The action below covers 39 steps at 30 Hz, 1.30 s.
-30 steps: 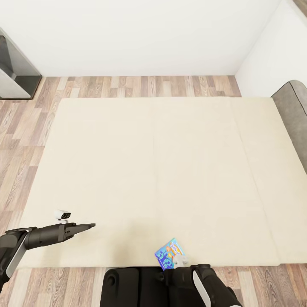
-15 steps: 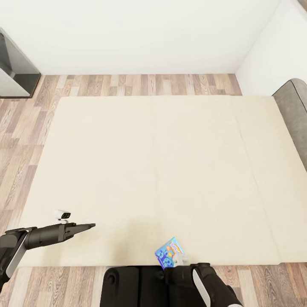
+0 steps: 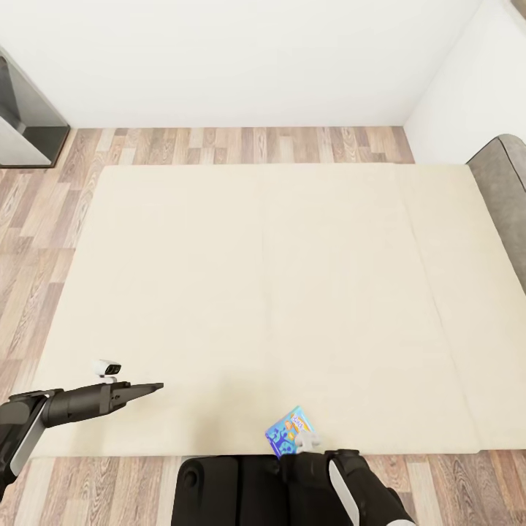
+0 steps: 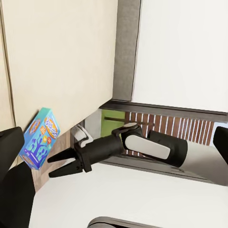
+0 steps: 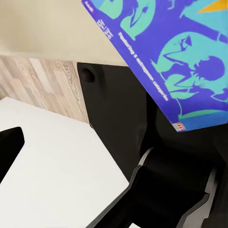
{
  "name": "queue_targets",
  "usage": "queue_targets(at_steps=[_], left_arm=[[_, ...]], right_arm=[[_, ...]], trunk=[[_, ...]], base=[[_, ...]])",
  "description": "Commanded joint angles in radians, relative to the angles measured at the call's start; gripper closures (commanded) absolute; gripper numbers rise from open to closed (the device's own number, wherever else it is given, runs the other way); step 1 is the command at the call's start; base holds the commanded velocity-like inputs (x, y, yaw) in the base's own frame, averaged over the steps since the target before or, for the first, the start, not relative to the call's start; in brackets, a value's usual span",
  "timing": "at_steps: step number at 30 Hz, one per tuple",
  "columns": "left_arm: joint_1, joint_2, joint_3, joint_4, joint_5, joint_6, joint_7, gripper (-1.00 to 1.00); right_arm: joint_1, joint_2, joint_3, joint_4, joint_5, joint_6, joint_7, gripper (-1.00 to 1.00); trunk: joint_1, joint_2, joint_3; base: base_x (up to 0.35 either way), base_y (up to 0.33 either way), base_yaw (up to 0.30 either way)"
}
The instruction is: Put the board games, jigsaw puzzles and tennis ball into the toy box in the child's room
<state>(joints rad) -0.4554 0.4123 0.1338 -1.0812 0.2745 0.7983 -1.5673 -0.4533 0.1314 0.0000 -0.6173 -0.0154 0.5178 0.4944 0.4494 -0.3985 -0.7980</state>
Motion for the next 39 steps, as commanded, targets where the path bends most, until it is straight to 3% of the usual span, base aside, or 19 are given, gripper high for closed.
queue_targets(at_steps=[1,39], left_arm=[[0.0,0.0,0.0,0.0,0.0,0.01,-0.004,-1.0],[0.0,0.0,0.0,0.0,0.0,0.011,-0.004,-1.0]], right_arm=[[-0.003,0.0,0.0,-0.002,-0.001,0.005,0.001,-1.0],[-0.013,-0.002,0.0,0.007,0.0,-0.001,0.001,-1.0]], trunk=[[0.001,-0.001,-0.001],[0.001,-0.001,-0.009]], base=[[0.0,0.0,0.0],[0.0,0.0,0.0]])
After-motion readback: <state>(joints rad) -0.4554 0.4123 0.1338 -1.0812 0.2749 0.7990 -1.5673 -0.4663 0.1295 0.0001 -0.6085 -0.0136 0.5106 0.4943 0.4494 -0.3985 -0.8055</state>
